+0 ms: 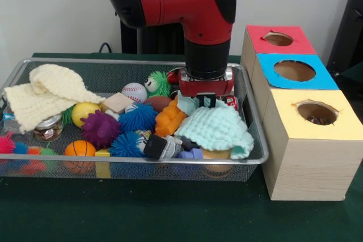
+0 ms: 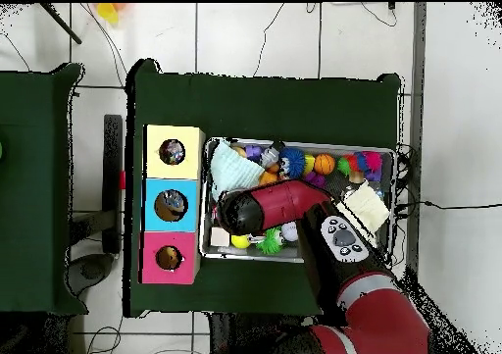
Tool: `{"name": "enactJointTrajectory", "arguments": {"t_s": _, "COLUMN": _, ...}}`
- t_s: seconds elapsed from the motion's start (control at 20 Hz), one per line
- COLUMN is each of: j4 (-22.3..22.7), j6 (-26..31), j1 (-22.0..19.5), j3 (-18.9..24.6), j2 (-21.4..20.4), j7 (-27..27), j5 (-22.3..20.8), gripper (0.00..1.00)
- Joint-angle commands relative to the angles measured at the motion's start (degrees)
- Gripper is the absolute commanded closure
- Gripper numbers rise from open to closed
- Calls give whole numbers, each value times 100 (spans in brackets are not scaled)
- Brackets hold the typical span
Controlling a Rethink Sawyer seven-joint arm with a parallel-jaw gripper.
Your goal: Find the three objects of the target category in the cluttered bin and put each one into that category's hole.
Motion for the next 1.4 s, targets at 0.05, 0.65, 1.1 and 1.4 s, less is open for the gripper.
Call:
{"name": "enactJointTrajectory", "arguments": {"t_s": 0.05, "j4": -387, "j6": -564, "j1": -108, "j3": 190, "j2": 197, "j7": -98, "j5": -278, "gripper": 100}}
{"name": "enactJointTrajectory", "arguments": {"t_s": 0.65, "j4": 1036, "j6": 1267, "j1": -1525, "j3": 1382, "j2": -1850, "j7": -1566, "j5": 654, "gripper": 100}}
{"name": "enactJointTrajectory", "arguments": {"t_s": 1.1, "j4": 1144, "j6": 932, "j1": -2065, "j3": 1789, "j2": -1546, "j7": -1477, "j5": 183, "gripper": 100}}
{"name": "enactJointTrajectory", "arguments": {"t_s": 1.4, "j4": 1030, "j6": 886, "j1": -2115, "j3": 1844, "j2": -1356, "j7": -1365, "j5": 39, "gripper": 100}}
